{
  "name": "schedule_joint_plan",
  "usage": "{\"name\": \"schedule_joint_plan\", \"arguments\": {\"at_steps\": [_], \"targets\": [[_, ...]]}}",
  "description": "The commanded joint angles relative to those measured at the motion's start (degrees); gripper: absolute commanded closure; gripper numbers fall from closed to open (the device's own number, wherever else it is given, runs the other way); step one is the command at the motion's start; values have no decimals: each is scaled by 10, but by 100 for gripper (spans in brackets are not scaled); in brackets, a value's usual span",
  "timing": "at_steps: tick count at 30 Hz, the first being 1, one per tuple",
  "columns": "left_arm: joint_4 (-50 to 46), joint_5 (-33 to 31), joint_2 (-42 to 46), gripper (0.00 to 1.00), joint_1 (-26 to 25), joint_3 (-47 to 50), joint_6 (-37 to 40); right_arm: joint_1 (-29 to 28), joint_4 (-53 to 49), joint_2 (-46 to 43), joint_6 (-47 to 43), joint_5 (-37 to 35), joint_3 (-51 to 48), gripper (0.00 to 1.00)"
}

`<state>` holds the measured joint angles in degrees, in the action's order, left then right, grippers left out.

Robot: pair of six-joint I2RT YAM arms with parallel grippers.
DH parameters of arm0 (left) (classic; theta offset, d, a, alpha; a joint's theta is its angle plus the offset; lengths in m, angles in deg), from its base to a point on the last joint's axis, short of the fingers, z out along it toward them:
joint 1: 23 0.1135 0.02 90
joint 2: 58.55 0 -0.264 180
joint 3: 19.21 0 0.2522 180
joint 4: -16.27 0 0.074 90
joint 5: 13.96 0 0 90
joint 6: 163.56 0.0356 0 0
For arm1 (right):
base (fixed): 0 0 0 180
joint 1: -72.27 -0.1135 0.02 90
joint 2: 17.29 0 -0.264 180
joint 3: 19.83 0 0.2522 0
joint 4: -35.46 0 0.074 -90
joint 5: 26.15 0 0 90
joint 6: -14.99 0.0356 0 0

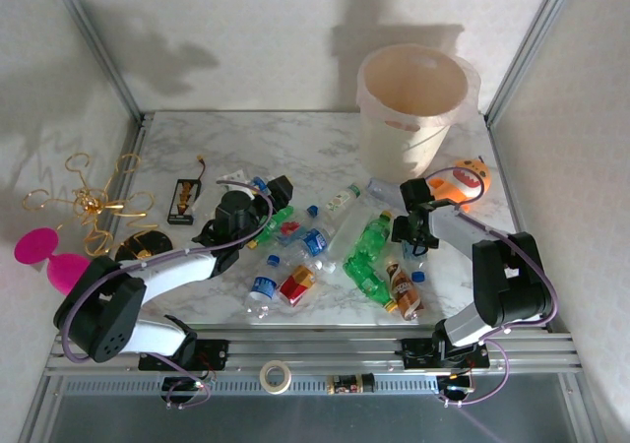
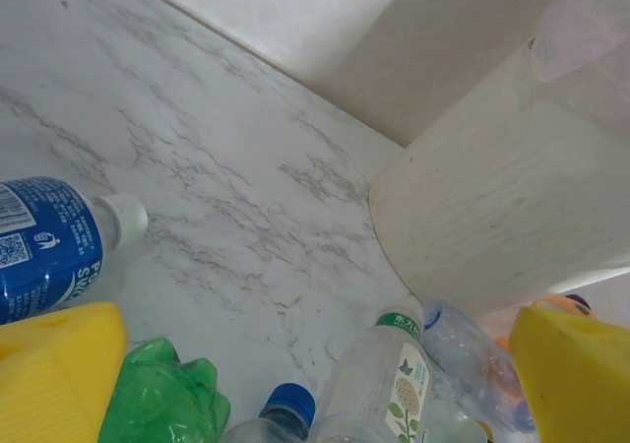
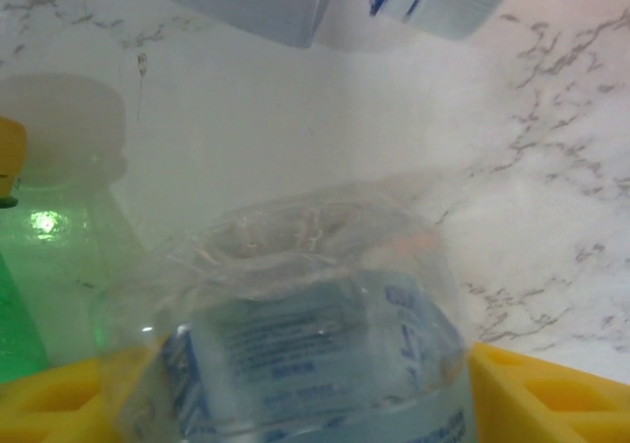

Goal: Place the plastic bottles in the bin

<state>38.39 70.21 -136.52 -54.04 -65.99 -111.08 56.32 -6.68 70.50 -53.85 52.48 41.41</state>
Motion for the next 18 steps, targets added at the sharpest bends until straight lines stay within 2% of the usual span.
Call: {"name": "schedule_joint_plan", "arguments": {"at_steps": [1,8,18], "targets": [[-5,-15,11,0,-5,-13,7,-2,10,-22,-6,-26,-6,35],[-3,-16,13,0,-5,-6,2,-1,12,-60,-14,-40,0,54],[8,-22,15,1,-5,1,-3,-1,-14,-144,-11,-35,48,58]]}}
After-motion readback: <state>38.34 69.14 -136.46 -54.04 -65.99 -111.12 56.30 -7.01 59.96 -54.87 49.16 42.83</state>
